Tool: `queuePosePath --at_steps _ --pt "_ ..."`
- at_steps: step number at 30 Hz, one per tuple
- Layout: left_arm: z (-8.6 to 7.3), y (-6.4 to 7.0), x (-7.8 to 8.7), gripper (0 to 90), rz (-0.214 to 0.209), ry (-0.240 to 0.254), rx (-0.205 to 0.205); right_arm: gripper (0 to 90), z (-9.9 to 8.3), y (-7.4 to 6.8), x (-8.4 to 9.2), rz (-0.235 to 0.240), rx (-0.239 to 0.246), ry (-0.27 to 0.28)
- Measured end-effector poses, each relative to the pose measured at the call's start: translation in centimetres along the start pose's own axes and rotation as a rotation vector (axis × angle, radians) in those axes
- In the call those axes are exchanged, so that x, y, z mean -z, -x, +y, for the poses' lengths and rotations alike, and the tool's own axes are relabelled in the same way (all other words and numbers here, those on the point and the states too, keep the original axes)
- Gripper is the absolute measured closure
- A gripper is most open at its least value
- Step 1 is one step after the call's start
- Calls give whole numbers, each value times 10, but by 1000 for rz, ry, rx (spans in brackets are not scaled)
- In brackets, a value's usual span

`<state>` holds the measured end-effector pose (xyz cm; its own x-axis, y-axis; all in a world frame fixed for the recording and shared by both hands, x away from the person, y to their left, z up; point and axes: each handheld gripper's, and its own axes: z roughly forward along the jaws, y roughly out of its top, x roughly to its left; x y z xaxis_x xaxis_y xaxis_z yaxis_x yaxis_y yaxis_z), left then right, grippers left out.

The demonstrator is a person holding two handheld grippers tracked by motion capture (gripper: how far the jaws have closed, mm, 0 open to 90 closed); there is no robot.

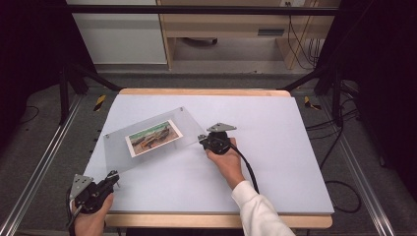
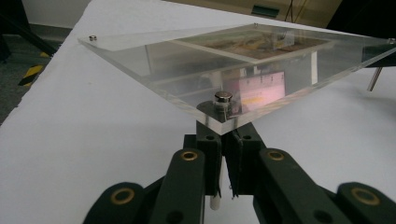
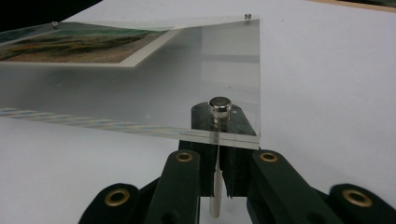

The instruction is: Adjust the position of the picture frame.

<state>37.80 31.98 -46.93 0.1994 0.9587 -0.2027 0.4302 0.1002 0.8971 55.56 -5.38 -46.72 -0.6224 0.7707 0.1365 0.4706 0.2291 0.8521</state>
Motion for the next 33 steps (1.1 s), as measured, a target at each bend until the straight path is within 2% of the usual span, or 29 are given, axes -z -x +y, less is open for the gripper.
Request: queuePosePath --at_steps 9,11,13,24,30,33 --pt "-1 -2 -2 834 0 -10 6 850 0 -1 0 4 -2 -5" --pt "-1 -2 -4 811 0 -16 0 850 0 -2 -1 3 -3 -8" --pt "0 -2 -4 832 7 -18 -6 850 0 -1 -1 4 3 -9" --pt "1 -2 -3 843 3 -15 -7 833 1 0 -1 7 -17 18" --pt "2 -1 -4 826 16 -17 -26 851 1 -1 -1 4 10 14" --pt "3 -2 -4 815 12 -8 -18 851 2 -2 -1 4 6 16"
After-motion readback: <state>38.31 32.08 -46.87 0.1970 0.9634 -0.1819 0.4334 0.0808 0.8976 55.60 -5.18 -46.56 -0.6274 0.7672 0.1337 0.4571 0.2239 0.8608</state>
